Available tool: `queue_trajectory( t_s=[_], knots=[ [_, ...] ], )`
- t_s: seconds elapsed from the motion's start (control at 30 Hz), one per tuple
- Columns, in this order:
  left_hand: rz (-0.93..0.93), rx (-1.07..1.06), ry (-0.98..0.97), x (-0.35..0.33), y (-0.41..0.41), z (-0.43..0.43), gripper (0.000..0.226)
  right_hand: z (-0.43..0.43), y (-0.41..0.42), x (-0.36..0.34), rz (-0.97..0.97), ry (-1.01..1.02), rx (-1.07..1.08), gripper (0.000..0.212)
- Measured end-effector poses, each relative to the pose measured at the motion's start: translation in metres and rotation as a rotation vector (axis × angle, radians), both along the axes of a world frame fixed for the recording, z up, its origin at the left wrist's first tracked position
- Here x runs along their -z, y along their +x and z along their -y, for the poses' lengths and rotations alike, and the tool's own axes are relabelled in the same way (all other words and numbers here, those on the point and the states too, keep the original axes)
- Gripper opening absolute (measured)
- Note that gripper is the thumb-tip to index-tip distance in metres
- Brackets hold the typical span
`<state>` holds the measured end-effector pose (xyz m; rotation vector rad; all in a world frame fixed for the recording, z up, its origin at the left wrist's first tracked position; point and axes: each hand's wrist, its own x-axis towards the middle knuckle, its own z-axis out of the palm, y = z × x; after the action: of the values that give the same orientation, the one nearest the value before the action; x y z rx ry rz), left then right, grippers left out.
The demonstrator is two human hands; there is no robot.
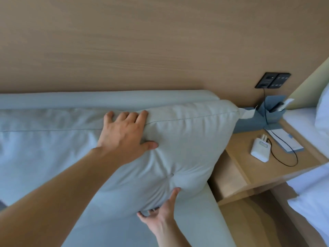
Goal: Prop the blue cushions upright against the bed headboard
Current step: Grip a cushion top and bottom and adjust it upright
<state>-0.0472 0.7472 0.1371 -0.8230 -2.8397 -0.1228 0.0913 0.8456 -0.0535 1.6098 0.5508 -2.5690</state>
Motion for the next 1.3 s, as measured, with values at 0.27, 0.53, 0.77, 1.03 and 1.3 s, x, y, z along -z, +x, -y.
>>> queue_trajectory(
  t_s=[0.27,0.53,0.77,1.03,1.3],
  knots=[
    [0.036,-0.040,0.020,-0.010,0.008,0.016,0.094,0.014,-0.003,-0.002,-0.033,-0.073,-0.013,0.123],
    [0.050,-0.059,-0.005,-0.003,0.004,0.032,0.104,0.030,-0.009,0.006,-0.069,-0.126,-0.014,0.126],
    [0.095,-0.093,-0.009,-0.008,0.006,0.030,0.113,0.034,-0.001,-0.007,-0.006,-0.011,-0.107,0.107],
    [0.109,-0.138,0.050,-0.046,0.048,0.109,0.120,0.131,0.016,-0.044,0.174,0.037,-0.485,0.075],
    [0.143,-0.422,0.018,-0.105,0.054,0.336,0.121,0.301,0.003,-0.118,-0.007,-0.017,-0.805,0.073]
  ],
)
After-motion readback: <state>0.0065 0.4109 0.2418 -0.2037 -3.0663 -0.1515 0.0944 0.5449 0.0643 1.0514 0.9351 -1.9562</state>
